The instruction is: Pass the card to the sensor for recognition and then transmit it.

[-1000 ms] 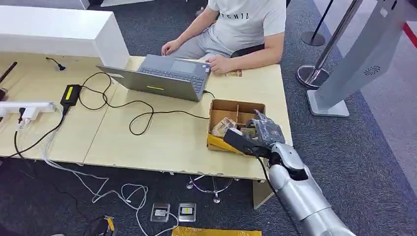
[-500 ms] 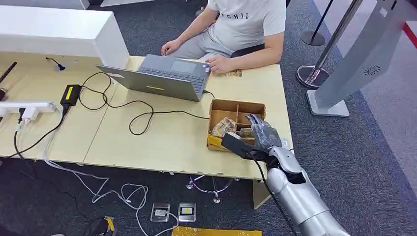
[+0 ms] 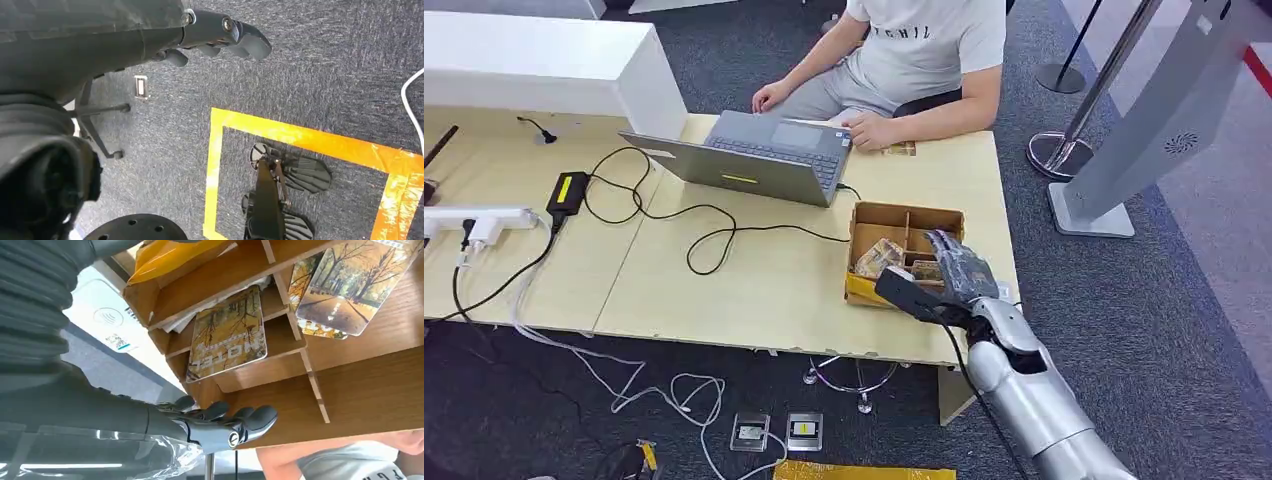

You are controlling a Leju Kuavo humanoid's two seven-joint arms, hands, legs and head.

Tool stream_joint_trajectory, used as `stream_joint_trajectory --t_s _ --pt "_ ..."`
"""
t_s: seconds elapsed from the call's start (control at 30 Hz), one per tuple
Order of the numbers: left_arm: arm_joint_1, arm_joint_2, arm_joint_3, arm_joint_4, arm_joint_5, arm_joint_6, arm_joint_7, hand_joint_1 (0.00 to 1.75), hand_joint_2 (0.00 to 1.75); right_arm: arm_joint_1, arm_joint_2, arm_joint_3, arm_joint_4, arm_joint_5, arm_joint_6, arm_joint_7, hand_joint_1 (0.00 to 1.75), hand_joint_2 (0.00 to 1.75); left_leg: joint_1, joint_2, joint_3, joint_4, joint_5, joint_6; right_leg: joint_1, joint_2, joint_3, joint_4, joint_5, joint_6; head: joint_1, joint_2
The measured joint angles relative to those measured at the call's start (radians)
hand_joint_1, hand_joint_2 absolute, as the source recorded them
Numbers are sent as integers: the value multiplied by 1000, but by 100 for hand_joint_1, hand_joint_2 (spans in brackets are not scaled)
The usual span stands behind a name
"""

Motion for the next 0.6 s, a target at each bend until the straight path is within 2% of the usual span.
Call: stream_joint_trajectory --t_s 0.13,0.17,0.2,0.23,0.6 --pt "0 0 0 0 -1 0 0 0 0 0 -2 0 0 4 -10 4 0 175 0 0 0 0 0 0 0 0 0 0 0 0 0 0" --pt "0 0 0 0 -1 0 0 0 0 0 -3 0 0 5 -10 5 5 175 0 0 0 0 0 0 0 0 0 0 0 0 0 0" --pt "0 0 0 0 -2 0 0 0 0 0 -3 0 0 6 -11 5 164 175 0 0 0 0 0 0 0 0 0 0 0 0 0 0" --pt "0 0 0 0 -2 0 0 0 0 0 -3 0 0 6 -11 6 175 175 0 0 0 0 0 0 0 0 0 0 0 0 0 0" --pt "0 0 0 0 -1 1 0 0 0 3 -7 0 0 43 -16 13 175 175 0 0 0 0 0 0 0 0 0 0 0 0 0 0"
